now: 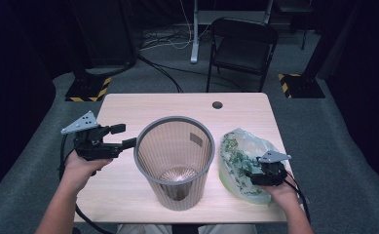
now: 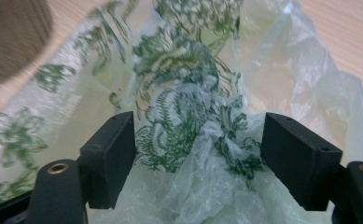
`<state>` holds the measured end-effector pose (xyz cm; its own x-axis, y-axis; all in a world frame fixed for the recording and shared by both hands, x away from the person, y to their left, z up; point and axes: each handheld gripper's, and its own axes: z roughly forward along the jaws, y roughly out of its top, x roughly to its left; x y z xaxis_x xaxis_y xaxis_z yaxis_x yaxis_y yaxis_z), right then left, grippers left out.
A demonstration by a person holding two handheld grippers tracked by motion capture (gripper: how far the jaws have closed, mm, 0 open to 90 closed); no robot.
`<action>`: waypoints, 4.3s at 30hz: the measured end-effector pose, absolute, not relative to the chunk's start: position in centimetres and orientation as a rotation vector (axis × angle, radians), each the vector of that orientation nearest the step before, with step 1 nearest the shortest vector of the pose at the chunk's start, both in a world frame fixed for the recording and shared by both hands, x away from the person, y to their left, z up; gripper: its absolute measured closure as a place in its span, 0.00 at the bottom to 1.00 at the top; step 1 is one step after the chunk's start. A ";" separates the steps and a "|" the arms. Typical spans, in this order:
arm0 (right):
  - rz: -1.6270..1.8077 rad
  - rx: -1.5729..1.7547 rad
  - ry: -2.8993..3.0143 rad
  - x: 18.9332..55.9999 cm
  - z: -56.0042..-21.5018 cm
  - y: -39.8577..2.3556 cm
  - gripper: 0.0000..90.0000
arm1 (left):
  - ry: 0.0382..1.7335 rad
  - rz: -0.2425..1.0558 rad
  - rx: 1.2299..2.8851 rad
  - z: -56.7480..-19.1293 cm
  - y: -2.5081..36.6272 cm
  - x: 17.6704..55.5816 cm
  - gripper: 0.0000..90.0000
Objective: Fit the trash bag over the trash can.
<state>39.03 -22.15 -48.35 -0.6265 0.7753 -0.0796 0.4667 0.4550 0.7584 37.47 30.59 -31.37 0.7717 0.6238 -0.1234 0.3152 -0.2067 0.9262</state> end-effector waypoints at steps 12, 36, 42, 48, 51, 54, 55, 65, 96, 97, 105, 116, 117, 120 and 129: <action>0.998 1.271 2.330 41.0 -51.5 -24.5 0.25 | 0.727 0.333 1.808 -31.4 30.6 37.4 0.30; 1.034 1.171 2.345 40.5 -51.6 -24.5 0.80 | 0.709 0.337 1.818 -31.4 30.4 37.1 0.30; 1.094 1.152 2.324 40.1 -50.5 -24.6 0.82 | 0.703 0.345 1.830 -31.3 30.1 37.1 0.30; 1.151 1.164 2.266 39.7 -49.4 -25.2 0.82 | 0.695 0.352 1.830 -31.3 29.9 37.1 0.31; 1.169 1.155 2.245 39.3 -48.7 -25.4 0.82 | 0.692 0.358 1.830 -31.2 29.9 37.1 0.31; 1.165 1.151 2.238 39.0 -47.7 -25.4 0.82 | 0.688 0.362 1.829 -31.2 29.8 37.0 0.31; 1.165 1.151 2.238 39.0 -47.7 -25.4 0.82 | 0.686 0.362 1.830 -31.2 29.8 37.0 0.31; 1.230 1.106 2.214 38.2 -43.7 -25.1 0.82 | 0.665 0.357 1.851 -31.3 29.3 37.5 0.32; 1.384 1.071 2.175 36.9 -36.1 -26.8 0.82 | 0.650 0.372 1.878 -31.1 28.3 37.6 0.32; 1.389 1.067 2.172 36.8 -35.8 -26.9 0.82 | 0.648 0.373 1.881 -31.0 28.2 37.5 0.32; 1.413 1.043 2.156 36.0 -34.2 -27.4 0.82 | 0.640 0.379 1.889 -30.7 28.0 37.3 0.32; 1.438 1.025 2.146 35.0 -32.0 -28.1 0.82 | 0.635 0.390 1.898 -30.2 28.0 37.2 0.32; 1.441 1.024 2.145 34.9 -31.8 -28.1 0.82 | 0.636 0.390 1.898 -30.1 28.0 37.1 0.32; 1.446 1.008 2.144 34.6 -31.0 -28.2 0.82 | 0.635 0.393 1.897 -30.0 28.0 37.0 0.32; 1.495 0.965 2.126 33.8 -28.4 -28.8 0.82 | 0.632 0.398 1.895 -29.5 28.0 36.9 0.32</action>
<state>33.77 -28.80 -28.44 -0.6986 0.7104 0.0857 0.3209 0.2040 0.9249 36.93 27.95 -29.54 0.8050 0.5931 -0.0137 0.2437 -0.3095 0.9191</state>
